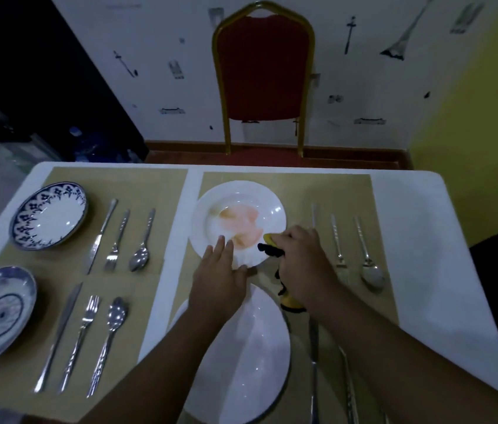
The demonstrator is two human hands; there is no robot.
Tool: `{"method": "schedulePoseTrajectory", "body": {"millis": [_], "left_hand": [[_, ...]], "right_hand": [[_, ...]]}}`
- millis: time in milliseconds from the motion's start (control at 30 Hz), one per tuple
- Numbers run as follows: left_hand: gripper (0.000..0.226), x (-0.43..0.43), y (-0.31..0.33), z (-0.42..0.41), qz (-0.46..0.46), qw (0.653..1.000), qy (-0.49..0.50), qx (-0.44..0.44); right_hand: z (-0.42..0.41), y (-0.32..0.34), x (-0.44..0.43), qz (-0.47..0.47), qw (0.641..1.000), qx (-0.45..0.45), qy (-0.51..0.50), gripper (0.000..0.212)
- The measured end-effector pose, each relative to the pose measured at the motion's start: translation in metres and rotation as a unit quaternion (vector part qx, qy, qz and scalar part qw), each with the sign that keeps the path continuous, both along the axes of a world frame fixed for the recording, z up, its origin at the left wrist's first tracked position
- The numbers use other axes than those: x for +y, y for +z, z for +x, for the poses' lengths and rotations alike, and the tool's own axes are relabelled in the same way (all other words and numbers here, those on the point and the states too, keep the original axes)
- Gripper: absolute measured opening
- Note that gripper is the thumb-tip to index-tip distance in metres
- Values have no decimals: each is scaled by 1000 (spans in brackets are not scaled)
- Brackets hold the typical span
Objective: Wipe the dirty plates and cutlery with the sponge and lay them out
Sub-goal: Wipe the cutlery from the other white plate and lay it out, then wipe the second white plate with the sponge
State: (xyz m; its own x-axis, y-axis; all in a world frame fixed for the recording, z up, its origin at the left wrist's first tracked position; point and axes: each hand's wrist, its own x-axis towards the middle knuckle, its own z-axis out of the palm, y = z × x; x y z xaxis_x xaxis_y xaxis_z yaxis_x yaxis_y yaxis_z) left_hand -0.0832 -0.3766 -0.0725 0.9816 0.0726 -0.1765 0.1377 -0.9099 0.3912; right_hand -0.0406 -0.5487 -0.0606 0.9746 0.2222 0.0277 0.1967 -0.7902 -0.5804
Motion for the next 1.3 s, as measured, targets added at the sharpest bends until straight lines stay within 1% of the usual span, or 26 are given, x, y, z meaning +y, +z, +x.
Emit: {"method": "schedulePoseTrajectory", "body": {"millis": [67,133,200,267,300,333,367,433,467,500,533,567,600,700,800,933,1000,1067,1200,1300], "left_hand": [[60,18,1,3,-48,997,66,-14],[55,38,0,13,-129,981,147,-16],[54,54,-3,24,-208,952,222,-16],[66,64,-2,33,-282,913,293,36],[66,67,-2,36,-325,889,317,58],[60,69,-5,40,-370,863,337,75],[48,72,-8,43,-420,831,354,87],[35,78,-14,50,-539,747,374,110],[33,80,-17,52,-595,698,375,131],[32,81,-18,53,-631,662,374,150],[30,81,-15,54,-639,651,379,158],[28,80,-15,55,-637,650,383,161],[27,79,-16,56,-630,656,382,166],[29,77,-14,54,-629,667,363,169],[26,74,-3,44,-637,677,337,153],[27,61,20,23,-651,685,308,113],[28,52,34,7,-652,685,310,98],[27,43,46,-12,-650,684,318,88],[27,31,57,-46,-635,694,332,75],[28,31,62,-69,-629,692,348,64]], "right_hand": [[6,-6,19,2,1000,9,15,53],[13,-11,43,-13,1000,9,21,46],[18,-17,61,-39,999,5,27,46],[18,-23,74,-69,997,16,43,50],[16,-26,79,-76,996,28,46,53],[14,-29,82,-77,996,37,40,56],[10,-31,85,-73,996,43,27,58],[4,-35,88,-63,997,47,-1,59],[3,-36,89,-58,997,50,-13,58],[1,-37,89,-55,997,50,-22,56],[0,-38,90,-55,997,47,-27,54],[0,-38,90,-58,997,42,-29,52],[-1,-38,89,-58,997,39,-29,49],[-1,-30,88,-33,998,36,-28,46],[-5,-12,86,-19,1000,15,3,44],[-30,16,75,-58,998,-18,30,48],[-43,26,68,-67,996,-32,47,47],[-55,30,62,-56,996,-33,61,45],[-73,34,57,-34,993,-28,109,40],[-88,42,54,-49,989,-31,135,32]]}}
